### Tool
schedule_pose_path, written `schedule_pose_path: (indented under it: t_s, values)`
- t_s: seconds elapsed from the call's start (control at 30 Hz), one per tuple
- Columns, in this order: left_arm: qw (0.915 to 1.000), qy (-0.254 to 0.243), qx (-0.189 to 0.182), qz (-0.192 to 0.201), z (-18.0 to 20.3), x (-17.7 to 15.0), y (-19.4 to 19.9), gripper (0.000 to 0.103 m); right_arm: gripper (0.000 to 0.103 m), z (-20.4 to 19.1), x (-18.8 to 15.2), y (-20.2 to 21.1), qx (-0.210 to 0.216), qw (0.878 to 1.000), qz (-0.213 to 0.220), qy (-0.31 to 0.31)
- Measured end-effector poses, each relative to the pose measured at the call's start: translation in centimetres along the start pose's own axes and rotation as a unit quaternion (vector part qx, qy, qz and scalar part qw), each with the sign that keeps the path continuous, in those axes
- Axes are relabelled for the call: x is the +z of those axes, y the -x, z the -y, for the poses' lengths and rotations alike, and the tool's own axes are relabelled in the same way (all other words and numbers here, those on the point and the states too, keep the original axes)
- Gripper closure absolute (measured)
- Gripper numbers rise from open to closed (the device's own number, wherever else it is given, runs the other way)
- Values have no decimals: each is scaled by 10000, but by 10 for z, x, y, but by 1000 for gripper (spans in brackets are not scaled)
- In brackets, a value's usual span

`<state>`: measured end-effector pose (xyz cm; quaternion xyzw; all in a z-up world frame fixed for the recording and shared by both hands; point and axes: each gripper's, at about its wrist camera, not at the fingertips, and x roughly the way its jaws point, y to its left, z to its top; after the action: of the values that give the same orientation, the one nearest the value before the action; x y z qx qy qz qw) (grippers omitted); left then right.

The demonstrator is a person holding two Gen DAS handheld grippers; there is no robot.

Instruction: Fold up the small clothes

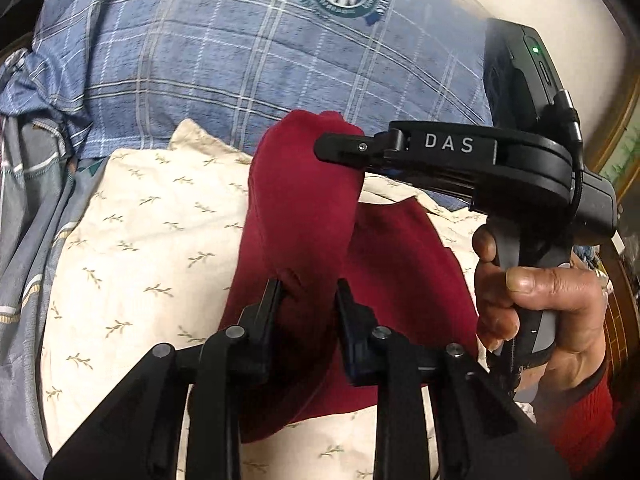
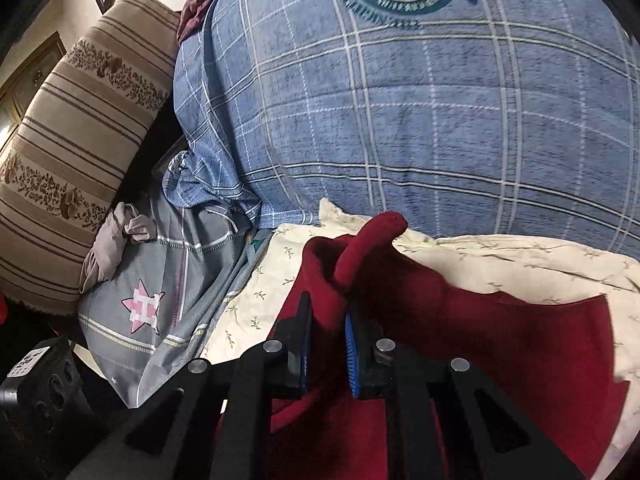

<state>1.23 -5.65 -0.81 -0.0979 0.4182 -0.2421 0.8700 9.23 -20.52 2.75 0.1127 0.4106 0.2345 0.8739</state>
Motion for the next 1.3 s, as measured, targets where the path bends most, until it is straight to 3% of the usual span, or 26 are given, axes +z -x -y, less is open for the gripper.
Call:
schedule_pose_path:
  t_s: [0.33, 1.0, 1.3]
  values:
    - [9992, -301, -235, -72, 48, 1, -9, 82, 90, 36, -3, 35, -192, 9995, 165, -162]
    - [9937, -648, -680, -610, 143, -5, -74, 85, 90, 138, -34, 89, -645, 9950, 284, -707]
    - [9915, -652, -591, -955, 163, -19, -121, 88, 95, 190, -53, 70, -926, 9894, -22, -1122]
